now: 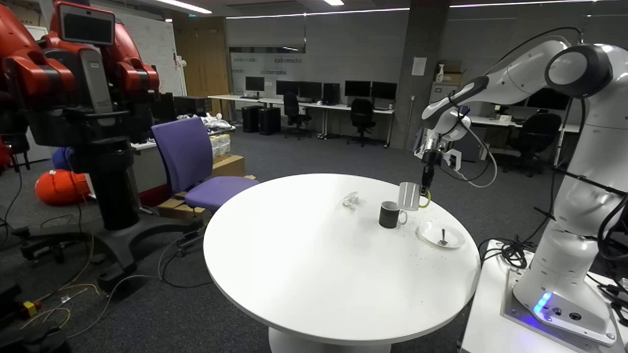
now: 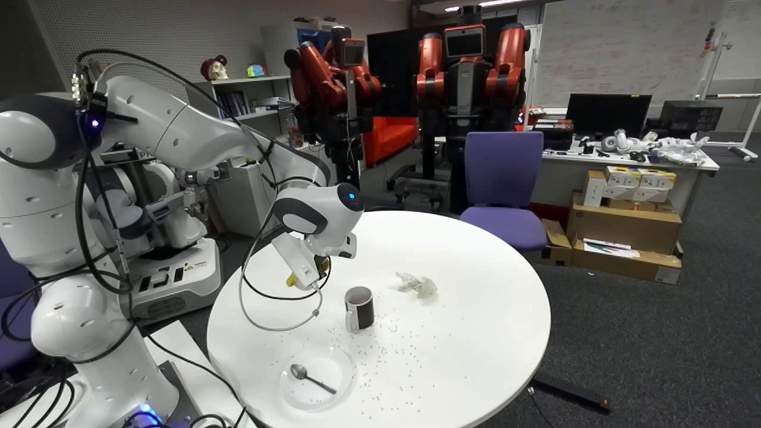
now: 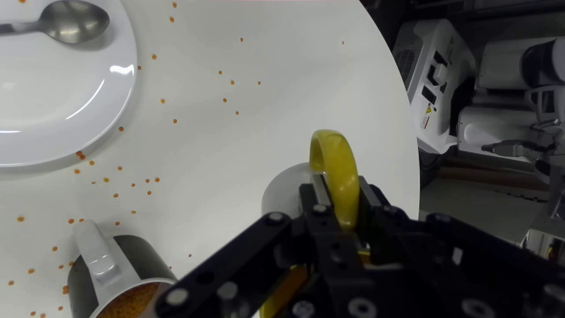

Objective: Pour the liquid from the mug on the left into the mug on the right.

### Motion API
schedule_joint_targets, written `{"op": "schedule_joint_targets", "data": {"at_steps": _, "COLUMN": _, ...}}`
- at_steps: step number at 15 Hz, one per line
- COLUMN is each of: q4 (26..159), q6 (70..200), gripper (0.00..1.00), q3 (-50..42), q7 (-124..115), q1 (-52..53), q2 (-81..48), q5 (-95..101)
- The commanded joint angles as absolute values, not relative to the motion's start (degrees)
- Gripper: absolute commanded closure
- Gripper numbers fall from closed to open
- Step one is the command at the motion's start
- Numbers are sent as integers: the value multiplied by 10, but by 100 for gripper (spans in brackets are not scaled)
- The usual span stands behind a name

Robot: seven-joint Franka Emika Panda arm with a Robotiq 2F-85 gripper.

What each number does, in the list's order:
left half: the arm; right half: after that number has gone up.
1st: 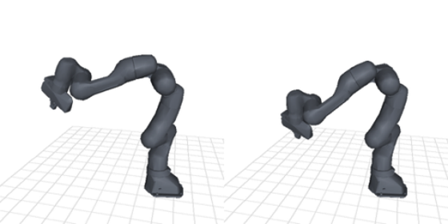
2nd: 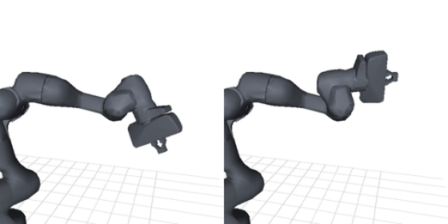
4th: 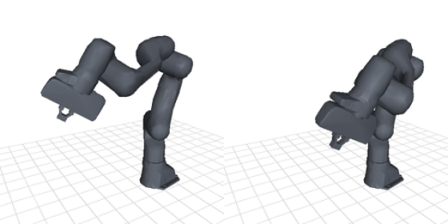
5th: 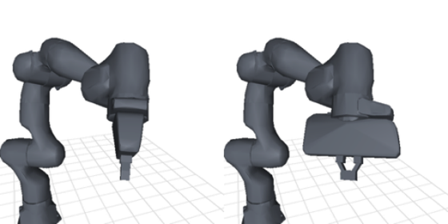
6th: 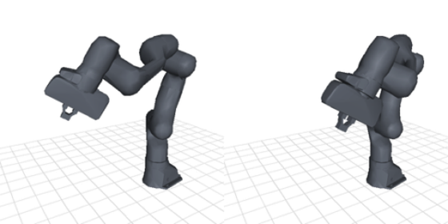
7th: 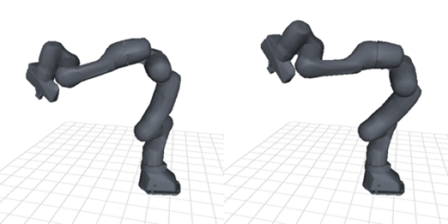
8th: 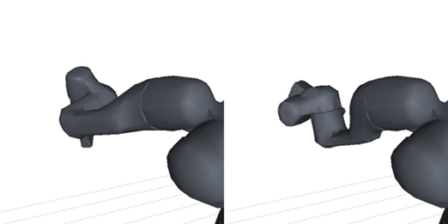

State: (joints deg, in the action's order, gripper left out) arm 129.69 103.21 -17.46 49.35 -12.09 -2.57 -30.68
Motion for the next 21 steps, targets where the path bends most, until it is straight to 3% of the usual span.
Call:
{"op": "schedule_joint_targets", "data": {"at_steps": 1, "q4": 1296, "q6": 1032, "gripper": 82, "q3": -162, "q7": 493, "q1": -134, "q2": -26, "q5": -306}}
{"op": "schedule_joint_targets", "data": {"at_steps": 10, "q4": 1296, "q6": 1032, "gripper": 82, "q3": -162, "q7": 493, "q1": -134, "q2": -26, "q5": -306}}
{"op": "schedule_joint_targets", "data": {"at_steps": 11, "q4": 1296, "q6": 1032, "gripper": 95, "q3": -162, "q7": 493, "q1": -134, "q2": -26, "q5": -306}}
{"op": "schedule_joint_targets", "data": {"at_steps": 21, "q4": 1229, "q6": 1041, "gripper": 95, "q3": -133, "q7": 505, "q1": -148, "q2": -124, "q5": -309}}
